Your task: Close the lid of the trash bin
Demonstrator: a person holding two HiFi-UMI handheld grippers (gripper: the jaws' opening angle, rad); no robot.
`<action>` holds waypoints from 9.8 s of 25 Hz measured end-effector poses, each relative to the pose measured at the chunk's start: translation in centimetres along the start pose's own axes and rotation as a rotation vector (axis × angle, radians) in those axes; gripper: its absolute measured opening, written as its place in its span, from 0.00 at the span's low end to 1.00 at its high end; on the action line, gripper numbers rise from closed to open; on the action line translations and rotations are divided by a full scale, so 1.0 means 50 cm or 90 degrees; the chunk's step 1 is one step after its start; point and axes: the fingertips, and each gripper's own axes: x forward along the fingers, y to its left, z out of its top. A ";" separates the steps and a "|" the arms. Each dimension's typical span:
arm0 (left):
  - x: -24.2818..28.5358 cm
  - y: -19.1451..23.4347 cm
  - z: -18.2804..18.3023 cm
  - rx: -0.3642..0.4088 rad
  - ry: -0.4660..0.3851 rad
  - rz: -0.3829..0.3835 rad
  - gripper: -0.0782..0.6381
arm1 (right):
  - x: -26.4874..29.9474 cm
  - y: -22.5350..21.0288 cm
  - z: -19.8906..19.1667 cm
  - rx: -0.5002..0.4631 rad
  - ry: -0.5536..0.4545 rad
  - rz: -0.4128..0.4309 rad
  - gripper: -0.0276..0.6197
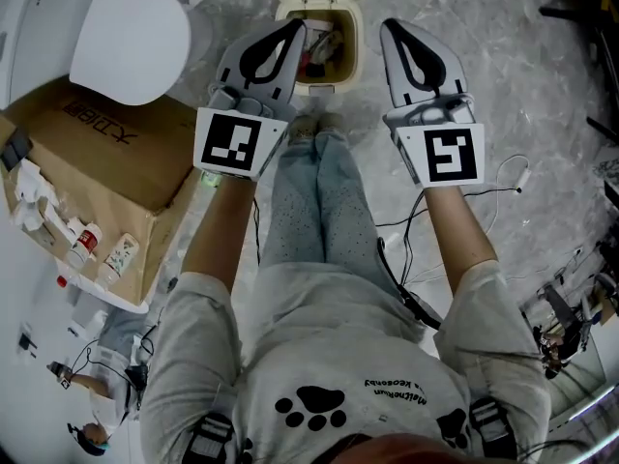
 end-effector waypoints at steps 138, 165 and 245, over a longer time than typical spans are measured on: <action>-0.027 0.021 -0.489 0.261 0.302 -0.087 0.26 | 0.079 0.111 -0.497 -0.358 0.232 0.196 0.24; -0.070 -0.013 -0.631 0.295 0.363 -0.123 0.30 | 0.047 0.177 -0.630 -0.433 0.280 0.217 0.27; -0.063 -0.006 -0.790 0.097 0.624 -0.139 0.15 | 0.073 0.213 -0.762 -0.021 0.525 0.221 0.11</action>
